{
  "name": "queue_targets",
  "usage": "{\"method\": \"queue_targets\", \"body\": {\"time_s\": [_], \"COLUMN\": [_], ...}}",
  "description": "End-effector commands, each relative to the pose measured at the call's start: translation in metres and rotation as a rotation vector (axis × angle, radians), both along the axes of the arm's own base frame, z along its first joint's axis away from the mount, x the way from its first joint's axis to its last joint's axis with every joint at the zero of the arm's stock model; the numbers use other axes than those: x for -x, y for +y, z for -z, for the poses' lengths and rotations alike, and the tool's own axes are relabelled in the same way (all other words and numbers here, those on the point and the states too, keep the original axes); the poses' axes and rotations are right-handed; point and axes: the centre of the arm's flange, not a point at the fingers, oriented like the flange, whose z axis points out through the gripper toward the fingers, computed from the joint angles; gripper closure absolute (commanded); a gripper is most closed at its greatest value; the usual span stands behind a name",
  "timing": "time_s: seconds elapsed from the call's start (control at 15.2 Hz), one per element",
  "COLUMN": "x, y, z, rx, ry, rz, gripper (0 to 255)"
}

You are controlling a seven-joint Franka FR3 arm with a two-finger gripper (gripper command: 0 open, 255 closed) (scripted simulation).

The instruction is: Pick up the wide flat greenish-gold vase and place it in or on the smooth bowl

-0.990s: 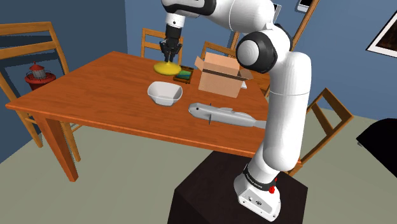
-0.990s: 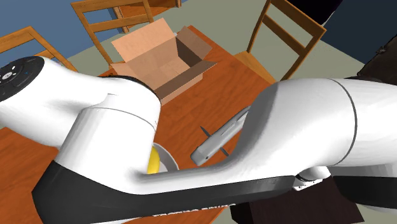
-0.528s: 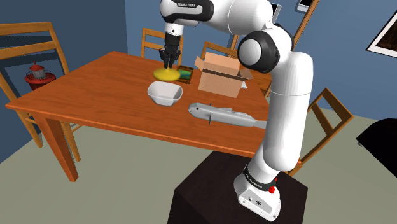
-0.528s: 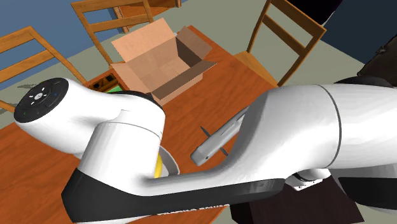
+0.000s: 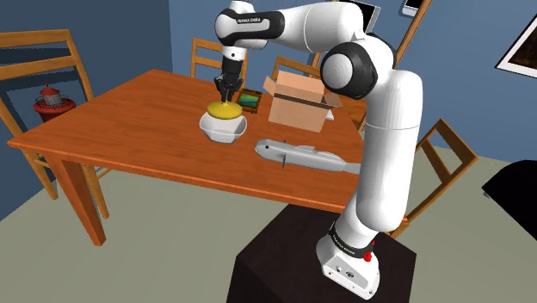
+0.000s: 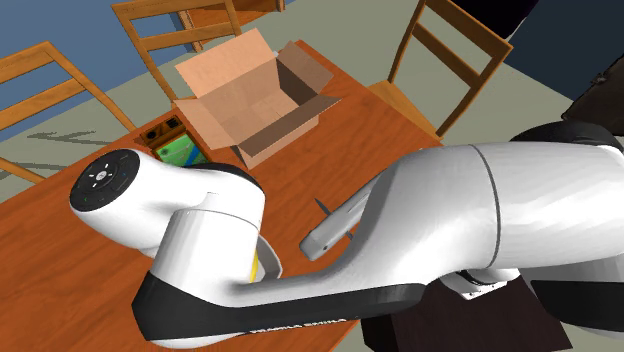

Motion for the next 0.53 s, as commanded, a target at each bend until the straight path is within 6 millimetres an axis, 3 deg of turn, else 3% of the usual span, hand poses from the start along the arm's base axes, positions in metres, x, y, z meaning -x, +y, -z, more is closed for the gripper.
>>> {"method": "queue_targets", "body": {"time_s": [0.0, 0.13, 0.46], "x": [0.001, 0.001, 0.001], "y": [0.001, 0.001, 0.001], "z": [0.011, 0.021, 0.021], "rx": [0.000, 0.000, 0.000], "ry": [-0.001, -0.001, -0.001], "rz": [0.000, 0.000, 0.000], "gripper": [255, 255, 255]}}
